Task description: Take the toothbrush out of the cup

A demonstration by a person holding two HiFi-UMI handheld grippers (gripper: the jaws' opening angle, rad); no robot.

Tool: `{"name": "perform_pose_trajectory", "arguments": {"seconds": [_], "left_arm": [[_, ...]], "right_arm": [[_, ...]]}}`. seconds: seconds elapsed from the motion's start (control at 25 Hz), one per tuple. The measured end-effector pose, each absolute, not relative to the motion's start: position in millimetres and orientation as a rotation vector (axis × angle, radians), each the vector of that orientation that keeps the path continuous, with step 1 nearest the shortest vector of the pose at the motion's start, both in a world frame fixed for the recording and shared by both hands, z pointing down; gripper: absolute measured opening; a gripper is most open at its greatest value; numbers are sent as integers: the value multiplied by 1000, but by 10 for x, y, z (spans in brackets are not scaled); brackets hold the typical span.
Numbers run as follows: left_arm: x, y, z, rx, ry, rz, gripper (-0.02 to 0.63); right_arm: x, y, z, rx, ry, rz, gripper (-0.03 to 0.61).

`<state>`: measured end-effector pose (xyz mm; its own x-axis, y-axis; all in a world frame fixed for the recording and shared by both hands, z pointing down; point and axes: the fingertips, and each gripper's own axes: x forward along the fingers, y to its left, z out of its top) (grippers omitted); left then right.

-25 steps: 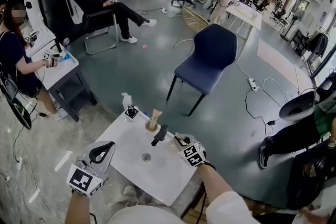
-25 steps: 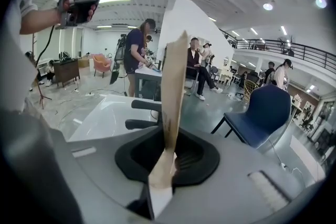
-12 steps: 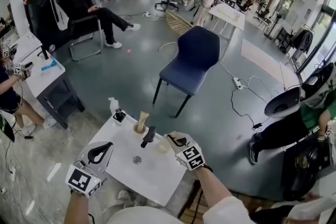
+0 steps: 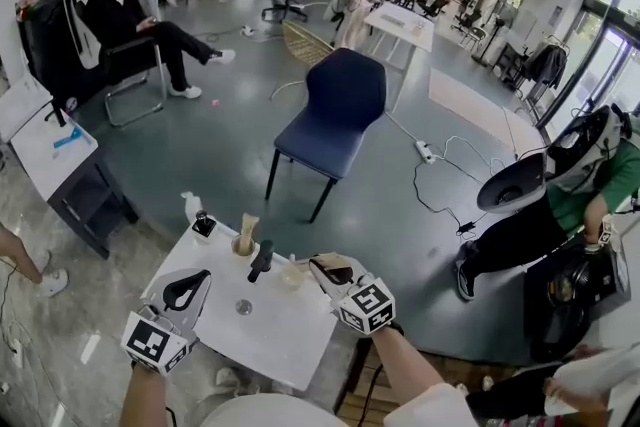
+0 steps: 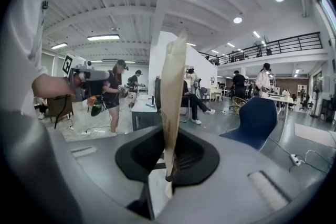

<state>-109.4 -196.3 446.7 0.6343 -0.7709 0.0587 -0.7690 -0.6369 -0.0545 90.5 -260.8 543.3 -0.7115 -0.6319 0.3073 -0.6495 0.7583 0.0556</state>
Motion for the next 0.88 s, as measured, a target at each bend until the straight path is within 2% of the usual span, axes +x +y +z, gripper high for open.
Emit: {"name": "perform_pose_trajectory", "arguments": {"seconds": [0.88], "left_arm": [[-831,-2075,4472,-2863,1204,-89,6]], "right_arm": [[1132,-2060,4488,1130,-2847,98,43]]}}
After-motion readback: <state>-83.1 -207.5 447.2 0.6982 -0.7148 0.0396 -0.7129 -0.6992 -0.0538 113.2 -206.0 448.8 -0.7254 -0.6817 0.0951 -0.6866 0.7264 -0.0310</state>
